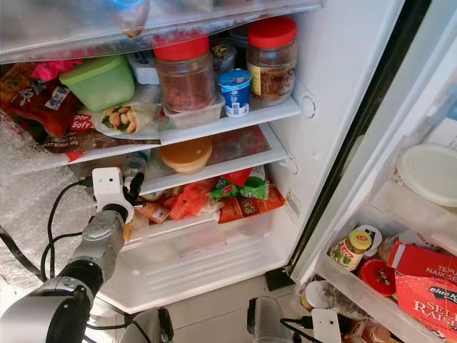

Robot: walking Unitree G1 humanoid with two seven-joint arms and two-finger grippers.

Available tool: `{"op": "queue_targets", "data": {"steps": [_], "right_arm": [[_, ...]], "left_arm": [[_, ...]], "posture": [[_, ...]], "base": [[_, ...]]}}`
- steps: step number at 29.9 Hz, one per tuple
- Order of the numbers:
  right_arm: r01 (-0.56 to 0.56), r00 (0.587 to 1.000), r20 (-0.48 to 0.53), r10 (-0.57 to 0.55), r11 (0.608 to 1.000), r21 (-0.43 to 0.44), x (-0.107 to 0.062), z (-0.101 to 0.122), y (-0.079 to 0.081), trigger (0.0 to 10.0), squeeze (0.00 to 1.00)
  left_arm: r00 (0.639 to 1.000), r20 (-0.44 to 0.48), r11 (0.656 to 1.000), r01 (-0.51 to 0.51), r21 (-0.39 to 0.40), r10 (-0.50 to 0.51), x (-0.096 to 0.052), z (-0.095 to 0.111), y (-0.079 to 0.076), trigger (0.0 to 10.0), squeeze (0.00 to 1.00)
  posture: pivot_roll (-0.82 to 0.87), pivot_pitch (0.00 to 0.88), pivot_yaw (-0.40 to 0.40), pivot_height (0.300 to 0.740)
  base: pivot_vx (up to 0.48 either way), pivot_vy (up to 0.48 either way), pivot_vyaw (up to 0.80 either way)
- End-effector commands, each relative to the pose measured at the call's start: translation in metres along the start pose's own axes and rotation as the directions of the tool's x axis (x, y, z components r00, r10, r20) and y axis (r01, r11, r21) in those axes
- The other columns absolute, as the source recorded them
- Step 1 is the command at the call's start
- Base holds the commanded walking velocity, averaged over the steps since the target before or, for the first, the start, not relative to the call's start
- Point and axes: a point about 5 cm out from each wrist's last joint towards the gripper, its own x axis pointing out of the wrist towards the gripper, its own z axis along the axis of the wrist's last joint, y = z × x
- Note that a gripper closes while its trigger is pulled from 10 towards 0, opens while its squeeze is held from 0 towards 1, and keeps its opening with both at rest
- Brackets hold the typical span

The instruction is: Restocking fridge

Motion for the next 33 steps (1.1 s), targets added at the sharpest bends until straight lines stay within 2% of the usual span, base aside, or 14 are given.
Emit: {"op": "queue_targets", "data": {"steps": [1, 2, 12, 18, 22, 23, 25, 26, 27, 30, 33], "right_arm": [[-0.015, 1.0, -0.019, 0.016, 1.0, 0.004, -0.001, -0.007, 0.005, 10.0, 0.0], [-0.015, 1.0, -0.019, 0.015, 1.0, 0.005, -0.001, -0.007, 0.005, 10.0, 0.0], [-0.017, 1.0, -0.022, 0.017, 1.0, 0.001, -0.001, -0.006, 0.006, 10.0, 0.0], [-0.018, 1.0, -0.018, 0.018, 1.0, 0.006, -0.001, -0.006, 0.006, 10.0, 0.0], [-0.018, 1.0, -0.017, 0.018, 1.0, 0.008, -0.001, -0.006, 0.007, 10.0, 0.0], [-0.018, 1.0, -0.017, 0.018, 1.0, 0.008, -0.001, -0.006, 0.007, 10.0, 0.0], [-0.018, 1.0, -0.018, 0.019, 1.0, 0.008, -0.001, -0.006, 0.007, 10.0, 0.0], [-0.019, 1.0, -0.018, 0.019, 1.0, 0.008, -0.001, -0.006, 0.007, 10.0, 0.0], [-0.019, 1.0, -0.018, 0.02, 1.0, 0.009, 0.0, -0.006, 0.007, 10.0, 0.0], [-0.022, 1.0, -0.017, 0.022, 1.0, 0.009, 0.0, -0.006, 0.007, 10.0, 0.0], [-0.019, 1.0, -0.016, 0.019, 1.0, 0.014, -0.001, -0.006, 0.007, 10.0, 0.0]], "left_arm": [[1.0, -0.025, 1.0, 0.002, 0.006, -0.001, 0.0, -0.002, 0.0, 10.0, 0.0], [1.0, -0.024, 1.0, 0.004, 0.002, -0.004, 0.001, -0.002, 0.0, 10.0, 1.0], [0.999, 0.021, 0.999, 0.031, -0.009, -0.03, 0.0, 0.002, -0.004, 10.0, 1.0], [0.992, 0.091, 0.996, 0.084, 0.043, -0.087, -0.003, 0.007, -0.013, 10.0, 1.0], [0.965, 0.205, 0.984, 0.144, 0.106, -0.163, -0.017, 0.012, -0.021, 10.0, 1.0], [0.965, 0.205, 0.984, 0.144, 0.106, -0.163, -0.017, 0.012, -0.021, 10.0, 1.0], [0.943, 0.237, 0.965, 0.193, 0.18, -0.233, -0.03, 0.009, -0.027, 10.0, 1.0], [0.938, 0.241, 0.96, 0.204, 0.193, -0.248, -0.034, 0.007, -0.028, 10.0, 1.0], [0.934, 0.244, 0.956, 0.215, 0.202, -0.262, -0.039, 0.005, -0.03, 10.0, 0.0], [0.914, 0.266, 0.933, 0.234, 0.272, -0.307, -0.065, 0.0, -0.035, 10.0, 0.0], [0.912, 0.295, 0.933, 0.191, 0.306, -0.284, -0.085, 0.002, -0.028, 10.0, 0.0]], "posture": [[-0.09, 0.083, 0.057, 0.615], [-0.09, 0.083, 0.057, 0.615], [-0.09, 0.088, 0.056, 0.615], [-0.08, 0.091, 0.059, 0.615], [-0.08, 0.093, 0.063, 0.615], [-0.08, 0.093, 0.063, 0.615], [-0.07, 0.092, 0.065, 0.615], [-0.07, 0.093, 0.066, 0.615], [-0.07, 0.093, 0.066, 0.615], [-0.07, 0.091, 0.069, 0.615], [-0.07, 0.089, 0.071, 0.615]], "base": [[0.0, 0.0, 0.0], [0.0, 0.0, 0.0], [0.0, 0.0, 0.0], [0.0, 0.0, 0.0], [0.0, 0.0, 0.0], [0.0, 0.0, 0.0], [0.0, 0.0, 0.0], [0.0, 0.0, 0.0], [0.0, 0.0, 0.0], [0.0, 0.0, 0.0], [0.0, 0.0, 0.0]]}}
